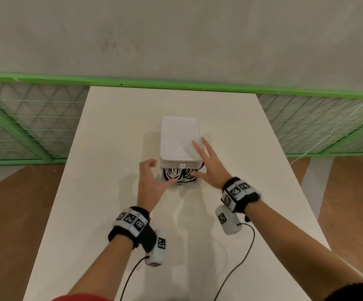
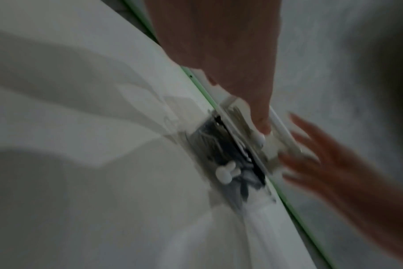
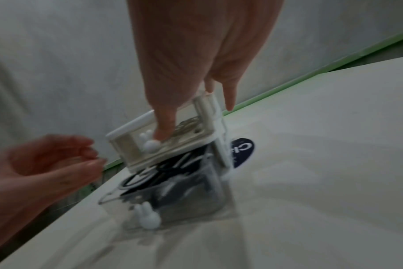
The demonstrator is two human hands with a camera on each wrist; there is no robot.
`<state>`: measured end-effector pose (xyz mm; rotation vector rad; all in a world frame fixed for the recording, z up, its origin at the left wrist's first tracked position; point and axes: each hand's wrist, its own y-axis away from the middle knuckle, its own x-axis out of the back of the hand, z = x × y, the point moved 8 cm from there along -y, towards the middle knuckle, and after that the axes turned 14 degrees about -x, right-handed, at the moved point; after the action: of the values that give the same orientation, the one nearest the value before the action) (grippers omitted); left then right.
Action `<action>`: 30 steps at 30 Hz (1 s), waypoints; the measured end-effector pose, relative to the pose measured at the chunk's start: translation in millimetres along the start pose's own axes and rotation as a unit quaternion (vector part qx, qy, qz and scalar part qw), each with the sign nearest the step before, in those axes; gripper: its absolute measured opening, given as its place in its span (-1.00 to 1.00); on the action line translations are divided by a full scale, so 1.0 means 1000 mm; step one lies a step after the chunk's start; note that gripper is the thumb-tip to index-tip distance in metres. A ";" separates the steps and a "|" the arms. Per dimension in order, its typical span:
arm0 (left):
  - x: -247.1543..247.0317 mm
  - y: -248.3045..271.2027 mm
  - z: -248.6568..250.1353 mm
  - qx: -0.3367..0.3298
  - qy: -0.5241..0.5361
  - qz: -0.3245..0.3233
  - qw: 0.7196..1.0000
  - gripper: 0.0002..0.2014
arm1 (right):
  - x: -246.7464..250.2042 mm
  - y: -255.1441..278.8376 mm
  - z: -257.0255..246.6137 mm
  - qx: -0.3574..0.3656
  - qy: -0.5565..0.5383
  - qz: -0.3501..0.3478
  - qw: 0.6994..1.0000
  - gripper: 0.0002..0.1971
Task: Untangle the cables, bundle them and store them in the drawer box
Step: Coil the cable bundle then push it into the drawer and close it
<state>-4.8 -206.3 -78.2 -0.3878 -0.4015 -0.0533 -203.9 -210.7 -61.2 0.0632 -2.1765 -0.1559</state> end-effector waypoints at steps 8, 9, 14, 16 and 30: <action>-0.036 -0.031 -0.029 0.063 0.019 -0.307 0.949 0.13 | -0.033 -0.001 0.029 -0.126 -0.164 -0.134 0.969 0.29; -0.036 -0.033 -0.030 0.061 0.014 -0.289 0.955 0.07 | -0.031 -0.005 0.027 -0.129 -0.169 -0.114 0.970 0.23; -0.035 -0.034 -0.035 0.051 -0.009 -0.244 0.968 -0.11 | -0.027 -0.012 0.028 -0.144 -0.133 -0.058 0.979 0.10; -0.034 -0.034 -0.035 0.053 -0.003 -0.224 0.973 -0.20 | -0.027 -0.013 0.031 -0.163 -0.123 -0.039 0.978 0.08; -0.034 -0.034 -0.042 0.101 -0.021 -0.178 0.979 -0.36 | -0.019 -0.016 0.032 -0.158 -0.097 -0.013 0.983 -0.21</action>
<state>-25.1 -254.8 -115.1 -0.1128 -0.5097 -0.3506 -219.5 -222.1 -97.5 -0.1089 -2.3187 -0.5394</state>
